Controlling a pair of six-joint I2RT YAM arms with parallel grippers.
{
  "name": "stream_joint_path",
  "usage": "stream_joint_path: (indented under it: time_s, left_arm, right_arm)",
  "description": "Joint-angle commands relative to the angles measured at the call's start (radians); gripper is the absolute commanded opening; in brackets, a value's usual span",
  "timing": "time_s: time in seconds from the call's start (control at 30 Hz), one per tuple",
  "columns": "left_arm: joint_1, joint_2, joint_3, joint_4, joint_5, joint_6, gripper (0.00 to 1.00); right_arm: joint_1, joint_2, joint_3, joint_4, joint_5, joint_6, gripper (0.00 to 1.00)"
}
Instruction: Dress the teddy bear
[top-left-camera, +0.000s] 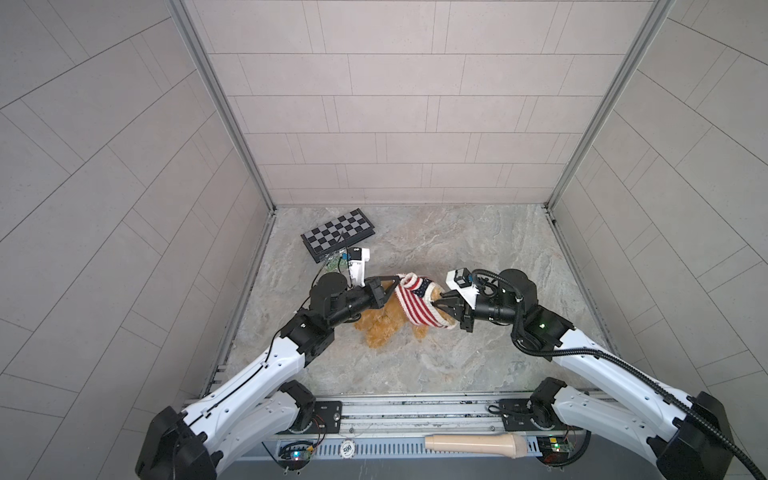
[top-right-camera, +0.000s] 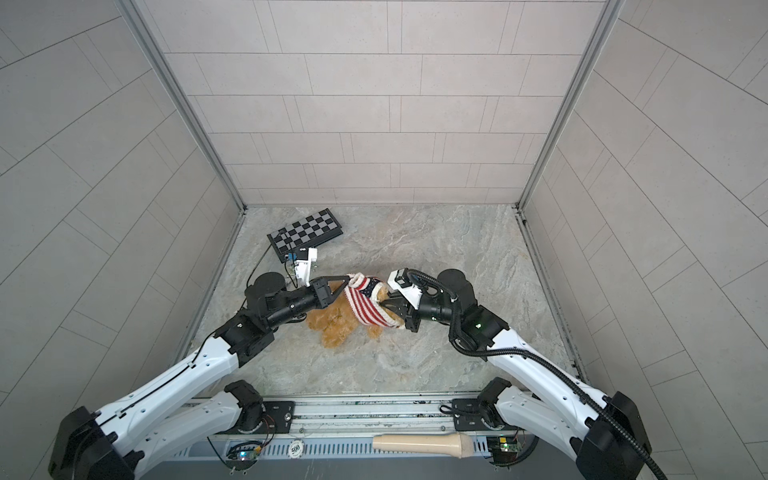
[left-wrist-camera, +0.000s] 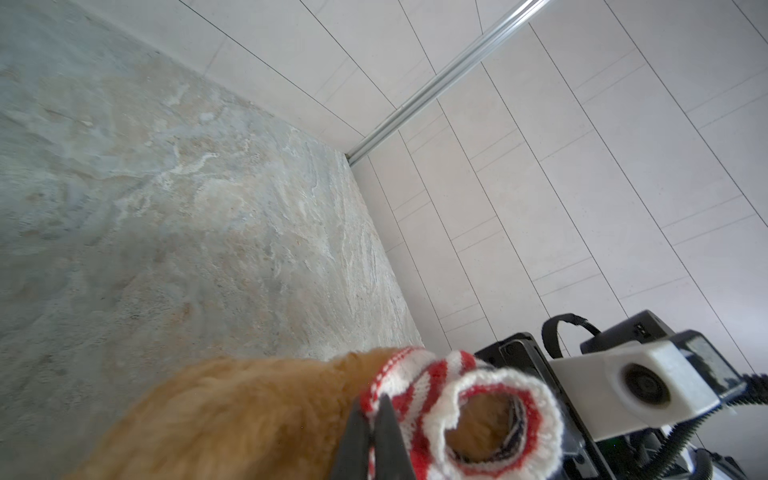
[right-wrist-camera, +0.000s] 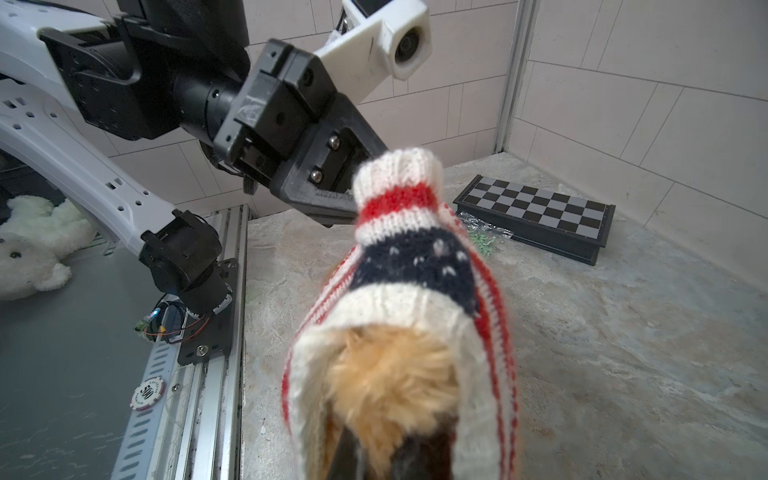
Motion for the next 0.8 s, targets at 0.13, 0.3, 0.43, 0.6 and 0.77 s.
stream_joint_path:
  time_s: [0.13, 0.3, 0.43, 0.6, 0.77]
  left_arm:
    - [0.028, -0.035, -0.030, -0.095, -0.065, 0.019, 0.00]
    - [0.030, -0.051, -0.034, -0.180, -0.094, 0.060, 0.00]
    - [0.029, -0.087, -0.042, -0.240, -0.135, 0.088, 0.00]
    - [0.029, -0.100, -0.035, -0.255, -0.131, 0.110, 0.00]
    - [0.025, -0.097, -0.029, -0.244, -0.076, 0.136, 0.00]
  right_arm:
    - [0.011, -0.081, -0.009, 0.093, -0.021, -0.043, 0.00]
    - [0.014, -0.099, -0.021, 0.119, 0.013, -0.034, 0.00]
    - [0.014, -0.131, -0.050, 0.135, 0.060, -0.021, 0.00]
    - [0.014, -0.161, -0.093, 0.203, 0.135, 0.027, 0.00]
    - [0.014, -0.155, -0.094, 0.199, 0.223, 0.052, 0.00]
